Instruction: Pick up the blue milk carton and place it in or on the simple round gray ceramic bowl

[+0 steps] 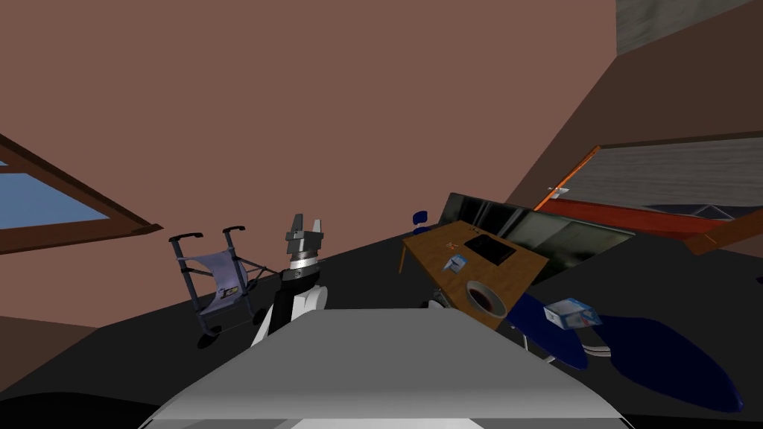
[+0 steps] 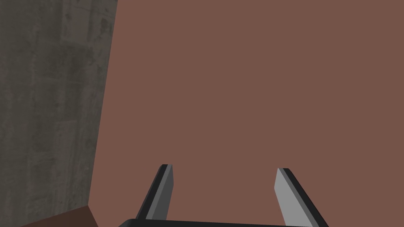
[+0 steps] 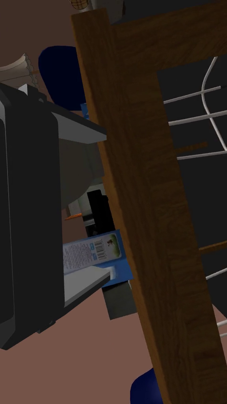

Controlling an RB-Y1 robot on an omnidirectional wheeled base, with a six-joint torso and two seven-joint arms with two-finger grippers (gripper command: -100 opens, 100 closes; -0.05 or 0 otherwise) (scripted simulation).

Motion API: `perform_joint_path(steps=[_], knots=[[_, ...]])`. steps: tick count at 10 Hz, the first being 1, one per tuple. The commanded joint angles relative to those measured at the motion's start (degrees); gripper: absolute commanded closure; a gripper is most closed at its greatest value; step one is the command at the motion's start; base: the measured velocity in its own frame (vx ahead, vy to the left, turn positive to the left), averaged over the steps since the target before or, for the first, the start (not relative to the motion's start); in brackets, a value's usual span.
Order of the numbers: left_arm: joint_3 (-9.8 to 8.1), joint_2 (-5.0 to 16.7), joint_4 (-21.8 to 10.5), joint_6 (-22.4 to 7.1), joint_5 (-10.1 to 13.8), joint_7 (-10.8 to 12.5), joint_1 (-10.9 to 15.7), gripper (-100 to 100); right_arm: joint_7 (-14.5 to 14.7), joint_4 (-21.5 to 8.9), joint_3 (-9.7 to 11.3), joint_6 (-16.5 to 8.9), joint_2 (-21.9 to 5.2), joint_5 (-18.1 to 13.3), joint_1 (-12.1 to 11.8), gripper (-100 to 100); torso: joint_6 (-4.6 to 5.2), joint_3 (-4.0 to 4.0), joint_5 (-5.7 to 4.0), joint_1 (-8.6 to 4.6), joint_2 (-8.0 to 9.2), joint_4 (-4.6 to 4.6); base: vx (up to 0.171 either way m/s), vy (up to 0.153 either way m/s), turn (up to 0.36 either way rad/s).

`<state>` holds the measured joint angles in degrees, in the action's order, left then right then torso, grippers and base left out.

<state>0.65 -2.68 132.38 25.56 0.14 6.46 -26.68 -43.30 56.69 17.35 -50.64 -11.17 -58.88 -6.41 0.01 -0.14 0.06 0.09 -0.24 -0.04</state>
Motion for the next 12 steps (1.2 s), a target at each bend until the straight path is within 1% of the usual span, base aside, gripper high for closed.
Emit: perform_joint_path(steps=[1,2,3,4,5,6,7,8,9,10,11,12], knots=[[0.00,0.0,0.0,0.0,0.0,0.0,0.0,0,-1.0,-2.4,0.2,-2.4,0.0,-2.1,0.1,-100,0.00,0.00,0.00,0.00,0.00,0.00,0.079,0.042,-0.005],[0.00,0.0,0.0,0.0,0.0,0.0,0.0,0,-2.6,-5.2,0.6,-4.3,0.1,-4.4,0.8,-100,0.01,-0.02,0.00,0.01,-0.02,-0.02,0.107,0.056,-0.011],[0.00,0.0,0.0,0.0,0.0,0.0,0.0,0,-2.6,-5.8,0.6,-5.6,0.1,-5.4,0.8,-100,0.00,-0.07,0.01,0.06,-0.12,-0.03,0.098,0.051,-0.008],[0.00,0.0,0.0,0.0,0.0,0.0,0.0,0,-4.1,-8.1,0.9,-7.3,0.2,-7.5,1.5,-100,0.01,-0.06,0.02,0.04,-0.09,-0.03,0.107,0.053,-0.017],[0.00,0.0,0.0,0.0,0.0,0.0,0.0,0,-4.1,-9.1,0.9,-8.9,0.2,-8.5,1.5,-100,0.00,-0.08,0.01,0.06,-0.14,-0.03,0.089,0.034,-0.005],[0.00,0.0,0.0,0.0,0.0,0.0,0.0,0,-5.5,-11.4,1.1,-10.6,0.2,-10.6,2.1,-100,0.01,-0.06,0.01,-0.01,-0.09,-0.03,0.110,0.044,-0.009],[0.00,0.0,0.0,0.0,0.0,0.0,0.0,0,-5.5,-12.2,1.1,-11.9,0.2,-11.5,2.1,-100,0.00,-0.09,0.01,0.02,-0.14,-0.03,0.093,0.035,-0.008],[0.00,0.0,0.0,0.0,0.0,0.0,0.0,0,-6.8,-14.6,1.3,-13.7,0.3,-13.6,2.6,-100,0.00,-0.07,0.00,-0.02,-0.10,-0.03,0.096,0.035,-0.008],[0.00,0.0,0.0,0.0,0.0,0.0,0.0,0,-6.8,-15.2,1.3,-14.6,0.3,-14.3,2.6,-100,0.01,-0.06,0.00,-0.02,-0.10,-0.03,0.077,0.020,-0.011],[0.00,0.0,0.0,0.0,0.0,0.0,0.0,0,-8.0,-16.9,1.4,-16.5,0.5,-16.5,3.2,-100,0.00,-0.03,-0.01,-0.07,-0.04,-0.02,0.097,0.019,-0.014],[0.00,0.0,0.0,0.0,0.0,0.0,0.0,0,-8.0,-17.9,1.4,-17.0,0.5,-16.9,3.2,-100,0.00,-0.06,-0.01,-0.07,-0.10,-0.02,0.087,0.015,-0.002],[0.00,0.0,0.0,0.0,0.0,0.0,0.0,0,-9.1,-20.4,1.5,-19.2,0.6,-19.3,3.7,-100,0.01,-0.05,-0.01,-0.09,-0.06,-0.03,0.096,0.007,-0.011]])
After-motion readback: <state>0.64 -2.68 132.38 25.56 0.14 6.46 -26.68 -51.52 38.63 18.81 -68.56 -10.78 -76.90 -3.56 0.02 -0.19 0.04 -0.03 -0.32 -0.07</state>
